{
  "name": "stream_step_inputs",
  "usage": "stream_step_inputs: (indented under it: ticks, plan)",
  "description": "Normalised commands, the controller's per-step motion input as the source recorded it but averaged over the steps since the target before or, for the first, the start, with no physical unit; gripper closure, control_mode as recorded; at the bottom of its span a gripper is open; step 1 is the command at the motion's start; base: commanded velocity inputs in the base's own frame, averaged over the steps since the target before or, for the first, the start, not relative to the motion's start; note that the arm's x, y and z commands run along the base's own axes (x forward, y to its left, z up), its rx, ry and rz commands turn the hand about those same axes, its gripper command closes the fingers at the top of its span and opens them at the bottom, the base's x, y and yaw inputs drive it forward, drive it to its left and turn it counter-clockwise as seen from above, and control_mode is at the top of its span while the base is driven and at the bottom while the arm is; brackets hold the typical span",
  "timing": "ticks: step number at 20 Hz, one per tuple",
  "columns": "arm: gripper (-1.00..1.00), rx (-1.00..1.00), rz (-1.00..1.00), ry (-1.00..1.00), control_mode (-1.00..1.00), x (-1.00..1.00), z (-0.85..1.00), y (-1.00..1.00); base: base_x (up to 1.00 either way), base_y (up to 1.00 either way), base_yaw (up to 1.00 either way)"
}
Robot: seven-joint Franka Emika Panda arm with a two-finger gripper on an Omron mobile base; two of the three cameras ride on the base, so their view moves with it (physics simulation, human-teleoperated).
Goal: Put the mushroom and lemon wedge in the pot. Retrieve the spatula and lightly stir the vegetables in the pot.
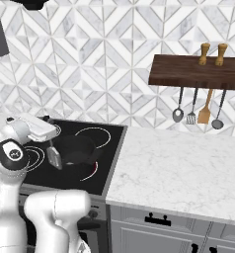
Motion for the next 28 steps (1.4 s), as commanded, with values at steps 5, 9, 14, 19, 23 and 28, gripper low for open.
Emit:
stream_step_inputs:
  ticks: [5, 9, 14, 19, 23, 28]
  plan:
    - [1.00, -0.06, 0.00, 0.03, -1.00, 0.13, 0.29, 0.00, 0.00, 0.00, 0.00]
    - [1.00, -0.10, 0.00, 0.16, -1.00, 0.30, 0.24, 0.00, 0.00, 0.00, 0.00]
    - [1.00, -0.05, 0.00, 0.01, -1.00, 0.50, -0.09, 0.05, 0.00, 0.00, 0.00]
    - [1.00, -0.01, 0.00, -0.07, -1.00, 0.42, -0.24, 0.10, 0.00, 0.00, 0.00]
    - [1.00, -0.02, 0.00, -0.06, -1.00, 0.28, -0.42, 0.09, 0.00, 0.00, 0.00]
    - [1.00, -0.01, 0.00, 0.00, -1.00, 0.07, -0.37, 0.03, 0.00, 0.00, 0.00]
